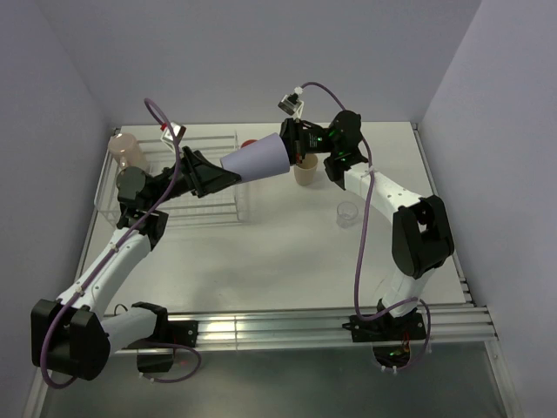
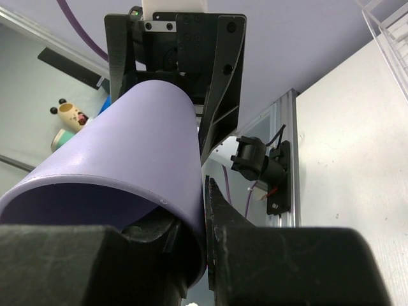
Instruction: Load the cups into the dish rack
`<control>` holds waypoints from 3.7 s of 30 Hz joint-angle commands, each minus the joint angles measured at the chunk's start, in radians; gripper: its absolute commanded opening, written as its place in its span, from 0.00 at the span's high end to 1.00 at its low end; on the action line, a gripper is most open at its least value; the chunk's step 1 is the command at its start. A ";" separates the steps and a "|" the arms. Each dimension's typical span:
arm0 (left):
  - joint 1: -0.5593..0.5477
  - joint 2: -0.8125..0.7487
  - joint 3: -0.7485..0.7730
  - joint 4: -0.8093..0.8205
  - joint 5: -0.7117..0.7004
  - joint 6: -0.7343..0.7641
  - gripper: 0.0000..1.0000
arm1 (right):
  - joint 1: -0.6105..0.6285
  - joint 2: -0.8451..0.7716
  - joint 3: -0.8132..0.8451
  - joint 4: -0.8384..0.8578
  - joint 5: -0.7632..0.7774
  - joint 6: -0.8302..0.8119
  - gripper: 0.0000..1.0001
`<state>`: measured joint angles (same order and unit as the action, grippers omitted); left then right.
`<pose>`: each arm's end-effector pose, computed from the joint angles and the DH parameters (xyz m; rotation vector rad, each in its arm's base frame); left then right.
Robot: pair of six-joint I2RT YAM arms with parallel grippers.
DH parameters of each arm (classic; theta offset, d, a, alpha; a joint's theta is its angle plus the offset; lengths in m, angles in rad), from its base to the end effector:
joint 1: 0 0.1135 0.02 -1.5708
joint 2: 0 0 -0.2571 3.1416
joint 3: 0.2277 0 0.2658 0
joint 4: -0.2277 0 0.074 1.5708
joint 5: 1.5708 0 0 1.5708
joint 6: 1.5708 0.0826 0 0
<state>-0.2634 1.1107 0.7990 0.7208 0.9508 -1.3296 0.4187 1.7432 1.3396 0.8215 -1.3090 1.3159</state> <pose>0.2554 -0.1385 0.3701 0.2124 1.5997 -1.8400 0.3449 0.2408 0.3590 -0.7707 1.7291 2.0429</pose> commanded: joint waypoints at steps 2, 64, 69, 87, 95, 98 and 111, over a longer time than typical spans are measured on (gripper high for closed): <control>0.001 -0.008 0.028 0.083 -0.024 -0.020 0.20 | 0.012 -0.047 -0.016 0.004 -0.016 -0.033 1.00; 0.536 0.578 1.186 -1.886 -0.601 1.506 1.00 | -0.218 -0.080 0.234 -1.041 0.180 -0.882 0.00; 0.514 0.689 1.332 -1.911 -0.710 1.576 1.00 | -0.221 -0.076 0.227 -1.074 0.177 -0.911 0.00; 0.555 0.666 1.160 -2.034 -0.745 1.747 1.00 | -0.219 -0.057 0.216 -1.144 0.168 -0.977 0.00; 0.558 0.753 1.184 -2.045 -0.816 1.758 1.00 | -0.219 -0.054 0.213 -1.160 0.168 -0.995 0.00; 0.569 0.773 1.189 -2.043 -0.823 1.764 1.00 | -0.222 -0.054 0.210 -1.174 0.168 -1.012 0.00; 0.596 0.848 1.230 -2.039 -0.842 1.788 0.98 | -0.222 -0.051 0.196 -1.196 0.160 -1.031 0.00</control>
<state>0.3302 1.9545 1.9839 -1.3167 0.1219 0.4290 0.1936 1.6913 1.5253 -0.3710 -1.1343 0.3069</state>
